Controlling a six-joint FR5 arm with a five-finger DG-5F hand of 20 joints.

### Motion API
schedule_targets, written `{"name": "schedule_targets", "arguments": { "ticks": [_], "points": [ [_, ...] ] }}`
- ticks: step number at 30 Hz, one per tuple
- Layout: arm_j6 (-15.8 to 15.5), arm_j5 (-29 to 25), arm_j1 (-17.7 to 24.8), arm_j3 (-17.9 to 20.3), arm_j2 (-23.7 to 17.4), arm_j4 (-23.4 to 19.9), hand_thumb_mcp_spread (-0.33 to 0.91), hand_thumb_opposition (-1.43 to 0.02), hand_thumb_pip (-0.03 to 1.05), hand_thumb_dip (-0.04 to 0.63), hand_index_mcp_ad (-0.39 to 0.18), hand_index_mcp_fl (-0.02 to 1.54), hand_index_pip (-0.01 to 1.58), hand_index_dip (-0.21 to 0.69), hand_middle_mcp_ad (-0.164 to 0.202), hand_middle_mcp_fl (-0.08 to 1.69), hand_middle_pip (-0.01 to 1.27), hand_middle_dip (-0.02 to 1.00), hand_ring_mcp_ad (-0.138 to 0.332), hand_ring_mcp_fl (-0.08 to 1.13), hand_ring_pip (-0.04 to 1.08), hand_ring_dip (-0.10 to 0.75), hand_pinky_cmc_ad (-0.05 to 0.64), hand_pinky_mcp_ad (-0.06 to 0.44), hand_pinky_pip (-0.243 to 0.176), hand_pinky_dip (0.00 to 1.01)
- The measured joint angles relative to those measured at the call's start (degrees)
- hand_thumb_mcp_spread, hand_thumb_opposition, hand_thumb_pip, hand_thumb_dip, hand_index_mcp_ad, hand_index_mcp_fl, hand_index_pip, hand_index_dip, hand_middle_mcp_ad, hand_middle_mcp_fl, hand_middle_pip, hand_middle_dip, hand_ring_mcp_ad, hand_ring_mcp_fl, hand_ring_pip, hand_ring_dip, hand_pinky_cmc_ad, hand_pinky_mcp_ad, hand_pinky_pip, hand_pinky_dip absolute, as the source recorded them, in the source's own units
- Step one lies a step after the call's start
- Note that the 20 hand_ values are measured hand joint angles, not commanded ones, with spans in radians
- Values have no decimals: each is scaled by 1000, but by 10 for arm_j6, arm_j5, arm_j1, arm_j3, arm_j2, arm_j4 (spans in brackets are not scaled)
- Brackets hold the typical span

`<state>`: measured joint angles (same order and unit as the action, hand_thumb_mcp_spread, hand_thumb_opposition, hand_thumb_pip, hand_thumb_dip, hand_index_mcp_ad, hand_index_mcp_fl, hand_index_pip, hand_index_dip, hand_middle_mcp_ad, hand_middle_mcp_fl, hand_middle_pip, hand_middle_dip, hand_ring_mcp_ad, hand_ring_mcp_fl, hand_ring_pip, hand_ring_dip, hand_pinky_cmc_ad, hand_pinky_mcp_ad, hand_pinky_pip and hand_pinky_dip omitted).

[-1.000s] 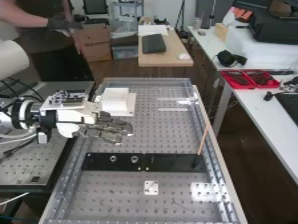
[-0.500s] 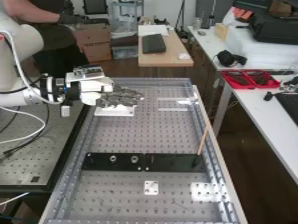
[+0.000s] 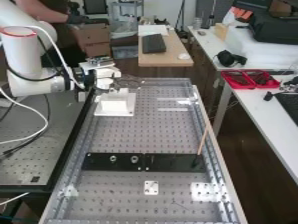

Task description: Grab the smaller nut and place it in the white container

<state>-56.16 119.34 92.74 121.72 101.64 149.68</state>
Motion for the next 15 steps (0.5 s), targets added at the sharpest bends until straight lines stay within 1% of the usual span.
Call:
{"name": "schedule_targets", "arguments": {
  "ticks": [7, 15],
  "points": [
    [12, -3, 20, -3, 12, -9, 414, -838, 700, 253, -98, 253, 1508, 218, 35, 99, 138, 239, 124, 0, 96, 93, 298, 185, -44, 178],
    [11, -8, 25, -9, 21, -3, 414, -838, 700, 253, -98, 248, 1496, 218, 35, 99, 138, 239, 124, 0, 96, 93, 295, 182, -44, 178]
  ]
}}
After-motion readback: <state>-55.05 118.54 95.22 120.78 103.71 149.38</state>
